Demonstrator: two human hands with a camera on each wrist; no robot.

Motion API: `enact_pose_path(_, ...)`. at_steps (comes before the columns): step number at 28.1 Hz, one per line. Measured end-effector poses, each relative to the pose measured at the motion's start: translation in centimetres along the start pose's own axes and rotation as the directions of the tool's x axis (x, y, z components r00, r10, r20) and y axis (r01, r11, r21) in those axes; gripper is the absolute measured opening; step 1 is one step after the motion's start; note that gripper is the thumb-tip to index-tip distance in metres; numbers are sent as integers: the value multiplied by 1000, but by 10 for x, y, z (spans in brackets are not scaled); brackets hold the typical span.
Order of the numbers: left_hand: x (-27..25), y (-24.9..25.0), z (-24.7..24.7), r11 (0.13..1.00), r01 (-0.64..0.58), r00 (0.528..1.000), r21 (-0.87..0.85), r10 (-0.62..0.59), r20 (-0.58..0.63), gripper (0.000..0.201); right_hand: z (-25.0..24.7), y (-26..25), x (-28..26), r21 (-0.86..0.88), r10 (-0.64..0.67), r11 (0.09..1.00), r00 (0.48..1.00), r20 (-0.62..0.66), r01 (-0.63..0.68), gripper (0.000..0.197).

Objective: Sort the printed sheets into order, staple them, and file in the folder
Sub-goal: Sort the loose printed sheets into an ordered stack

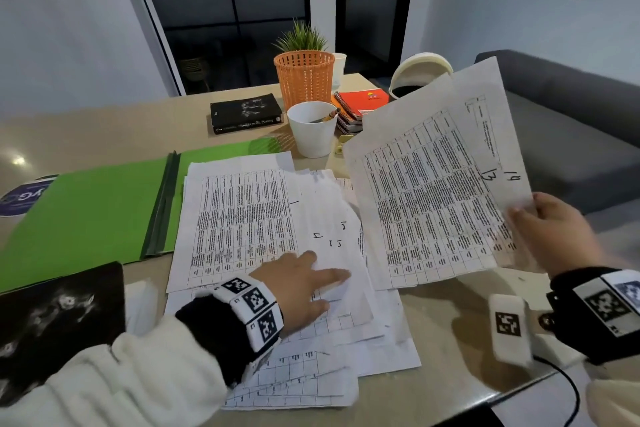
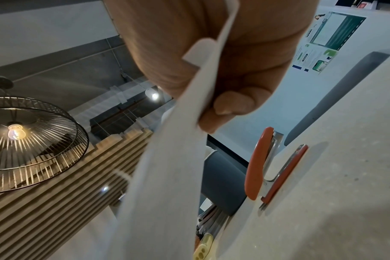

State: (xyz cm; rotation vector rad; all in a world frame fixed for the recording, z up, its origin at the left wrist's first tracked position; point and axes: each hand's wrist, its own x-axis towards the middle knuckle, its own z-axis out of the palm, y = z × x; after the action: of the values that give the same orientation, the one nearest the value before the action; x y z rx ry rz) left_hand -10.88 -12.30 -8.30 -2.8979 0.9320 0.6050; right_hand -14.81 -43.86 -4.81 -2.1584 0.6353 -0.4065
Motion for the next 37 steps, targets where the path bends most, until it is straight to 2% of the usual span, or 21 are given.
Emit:
enact_pose_path(2,0,3,-2,1000,-2,1000,2,2,18,54,1,0,0,20,3,1000,1000,-21,-2,17)
enact_pose_path(5,2,3,-4,1000,29,1000,-11,-29,-9,88,-1,1,0,61,23,998,998,-59,-19,16)
enact_pose_path(6,2,2,-5,998,41,999,-47,-42,-25,92,-2,2,0,84,32,996,997,-73,-26,16)
enact_pose_path(9,-2,0,-10,986,60,992,-153,-76,-104,77,-7,8,1,138,64,989,987,-145,-44,15)
enact_pose_path(12,-4,-2,-12,975,151,976,-164,-173,-130,58,-10,17,6,203,103,977,973,-206,-60,14)
enact_pose_path(15,-7,1,-15,959,219,960,-178,-244,-136,62,-9,18,6,268,130,961,967,-221,-68,13)
enact_pose_path(21,-8,0,-16,923,230,926,-310,-305,-221,51,0,20,7,324,129,944,974,-187,-63,16)
enact_pose_path(24,-10,2,-17,948,171,934,-267,-243,-264,43,3,21,8,340,118,939,980,-158,-58,13)
enact_pose_path(28,-12,7,-17,986,54,982,-155,-81,-173,35,5,20,9,350,105,936,982,-158,-43,16)
enact_pose_path(31,-12,8,-16,991,68,990,-116,-82,-115,32,7,20,9,358,118,932,981,-154,-56,17)
enact_pose_path(37,-12,10,-14,992,101,992,-77,-106,-63,44,13,24,8,362,97,931,987,-132,-44,16)
